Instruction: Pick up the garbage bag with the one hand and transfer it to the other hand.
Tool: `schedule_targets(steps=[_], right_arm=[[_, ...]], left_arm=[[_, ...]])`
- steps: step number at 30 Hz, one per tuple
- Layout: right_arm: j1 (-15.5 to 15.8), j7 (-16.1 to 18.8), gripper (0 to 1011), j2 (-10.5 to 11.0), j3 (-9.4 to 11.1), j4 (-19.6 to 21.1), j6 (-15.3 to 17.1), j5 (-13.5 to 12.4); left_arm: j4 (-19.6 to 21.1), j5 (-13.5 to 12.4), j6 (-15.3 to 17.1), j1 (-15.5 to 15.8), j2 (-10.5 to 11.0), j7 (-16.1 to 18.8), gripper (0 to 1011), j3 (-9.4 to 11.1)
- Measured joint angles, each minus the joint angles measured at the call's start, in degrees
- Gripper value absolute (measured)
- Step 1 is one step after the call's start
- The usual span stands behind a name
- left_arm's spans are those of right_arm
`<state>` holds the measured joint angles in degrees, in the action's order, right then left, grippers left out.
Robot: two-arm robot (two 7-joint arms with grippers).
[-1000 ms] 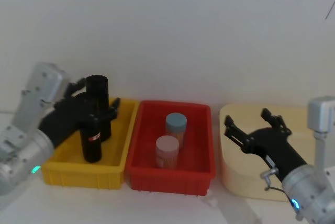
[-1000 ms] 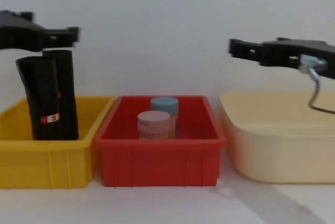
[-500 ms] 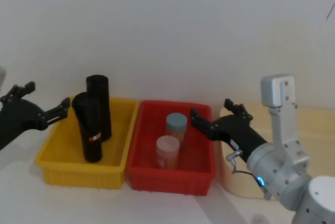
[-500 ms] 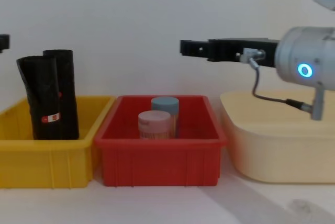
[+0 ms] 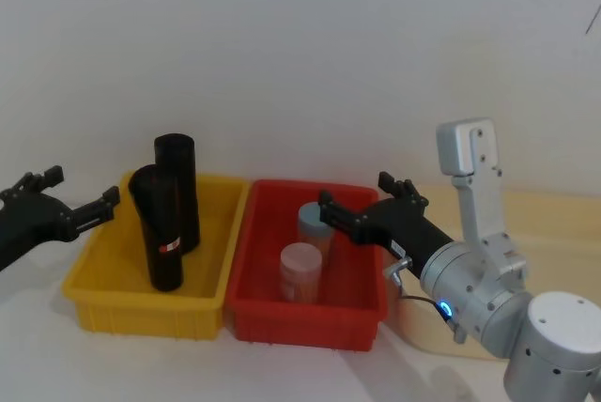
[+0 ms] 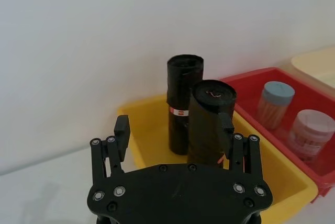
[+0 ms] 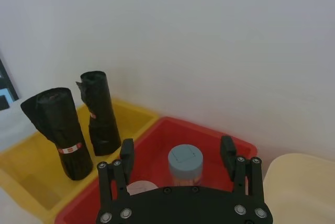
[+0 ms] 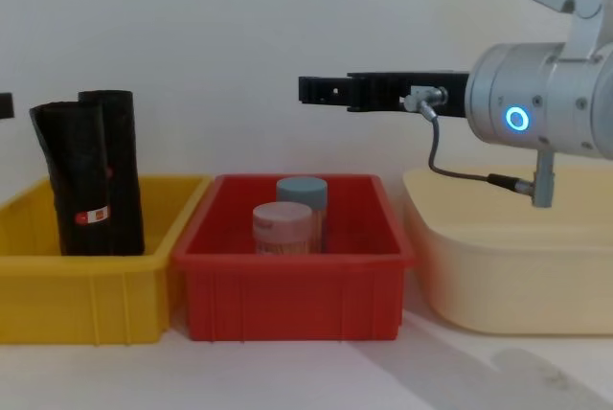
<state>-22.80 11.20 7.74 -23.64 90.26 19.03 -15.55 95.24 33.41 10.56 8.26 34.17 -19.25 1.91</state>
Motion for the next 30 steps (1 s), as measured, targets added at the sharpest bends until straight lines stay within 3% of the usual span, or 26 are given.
schedule_targets(steps=[14, 30], right_arm=[[-0.5, 2.2, 1004, -0.1, -0.7, 0.0, 1.4, -0.7], [-1.5, 3.6, 1004, -0.1, -2.3, -1.3, 2.5, -1.3]], left_arm=[[-4.7, 3.4, 0.4, 3.6, -1.2, -4.7, 1001, 2.8], [-8.2, 2.8, 0.4, 7.6, -1.8, -5.8, 1001, 6.4]])
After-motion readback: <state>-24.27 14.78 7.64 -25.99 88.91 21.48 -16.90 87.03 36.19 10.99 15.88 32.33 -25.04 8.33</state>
